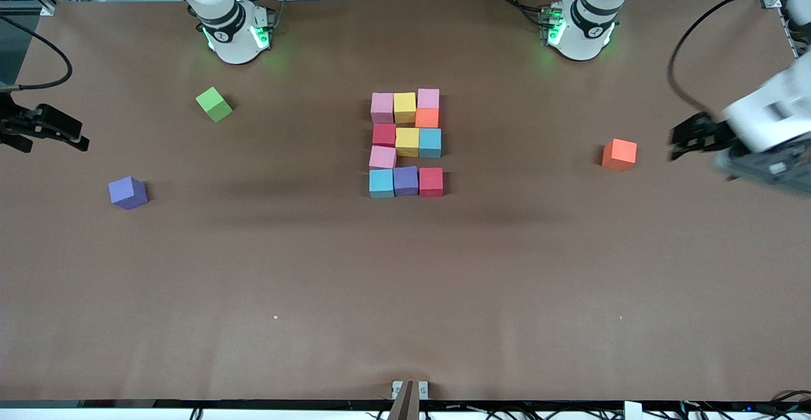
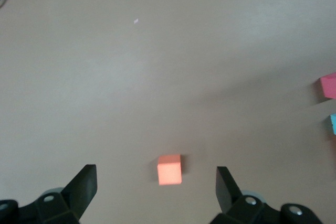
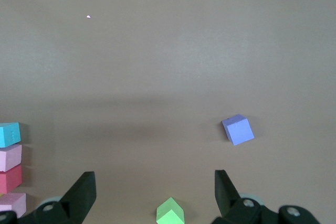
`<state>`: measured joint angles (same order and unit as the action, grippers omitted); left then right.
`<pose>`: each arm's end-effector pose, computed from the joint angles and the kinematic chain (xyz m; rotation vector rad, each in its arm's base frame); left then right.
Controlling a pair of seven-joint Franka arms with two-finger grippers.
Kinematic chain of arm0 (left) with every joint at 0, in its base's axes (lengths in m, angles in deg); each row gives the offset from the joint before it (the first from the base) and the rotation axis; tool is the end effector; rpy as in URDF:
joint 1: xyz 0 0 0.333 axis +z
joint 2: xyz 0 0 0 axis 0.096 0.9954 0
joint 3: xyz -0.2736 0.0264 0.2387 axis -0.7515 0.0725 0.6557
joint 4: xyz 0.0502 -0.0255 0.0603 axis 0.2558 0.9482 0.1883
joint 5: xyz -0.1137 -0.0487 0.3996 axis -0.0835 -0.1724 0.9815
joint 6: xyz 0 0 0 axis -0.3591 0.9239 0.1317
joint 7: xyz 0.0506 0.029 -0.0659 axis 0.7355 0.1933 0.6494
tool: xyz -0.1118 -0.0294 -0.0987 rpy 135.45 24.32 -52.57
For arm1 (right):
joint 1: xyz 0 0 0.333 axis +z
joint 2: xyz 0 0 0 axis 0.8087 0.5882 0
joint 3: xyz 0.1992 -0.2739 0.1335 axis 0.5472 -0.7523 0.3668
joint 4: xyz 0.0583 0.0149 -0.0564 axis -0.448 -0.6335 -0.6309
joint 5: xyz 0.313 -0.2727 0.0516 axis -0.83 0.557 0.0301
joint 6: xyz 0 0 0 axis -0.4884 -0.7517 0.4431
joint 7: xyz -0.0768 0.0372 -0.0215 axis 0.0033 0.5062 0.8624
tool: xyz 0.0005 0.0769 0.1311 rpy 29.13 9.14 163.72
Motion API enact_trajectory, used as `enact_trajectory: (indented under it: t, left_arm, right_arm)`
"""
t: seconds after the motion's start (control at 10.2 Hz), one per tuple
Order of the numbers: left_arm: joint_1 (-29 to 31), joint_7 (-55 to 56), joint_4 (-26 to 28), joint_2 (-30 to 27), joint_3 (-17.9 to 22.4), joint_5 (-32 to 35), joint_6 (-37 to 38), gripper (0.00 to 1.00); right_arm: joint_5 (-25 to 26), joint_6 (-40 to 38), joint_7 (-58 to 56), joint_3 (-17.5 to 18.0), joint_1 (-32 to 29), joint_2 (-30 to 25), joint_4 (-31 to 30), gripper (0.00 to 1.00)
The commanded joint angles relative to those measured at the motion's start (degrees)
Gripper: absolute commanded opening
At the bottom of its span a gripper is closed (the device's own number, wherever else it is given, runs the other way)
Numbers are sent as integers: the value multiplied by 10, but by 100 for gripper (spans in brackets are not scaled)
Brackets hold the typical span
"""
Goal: Form number 2 with 11 blocks
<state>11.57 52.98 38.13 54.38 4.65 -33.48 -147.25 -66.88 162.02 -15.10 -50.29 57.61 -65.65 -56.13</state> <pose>0.6141 -0.0284 0.6232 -3.0748 0.4836 -0.0134 0.5975 -0.0355 0.6281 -3.1238 -0.0148 -0.0134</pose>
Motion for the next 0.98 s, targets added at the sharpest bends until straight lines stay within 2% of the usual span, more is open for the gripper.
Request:
enact_trajectory:
  t: [0.0, 0.2, 0.39, 0.88]
  left_arm:
    - [-17, 90, 18, -45, 28, 3, 25, 100]
    - [-31, 144, 16, -54, 47, 2, 34, 100]
    - [-38, 133, 14, -54, 78, 4, 34, 100]
    - [-55, 145, 20, -54, 74, -2, 43, 100]
  right_arm:
    - [2, -4, -1, 0, 6, -7, 0, 100]
    - [2, -4, 2, 0, 8, -9, 1, 100]
    - [2, -7, 4, 0, 8, -10, 1, 100]
    - [3, -12, 4, -1, 7, -13, 1, 100]
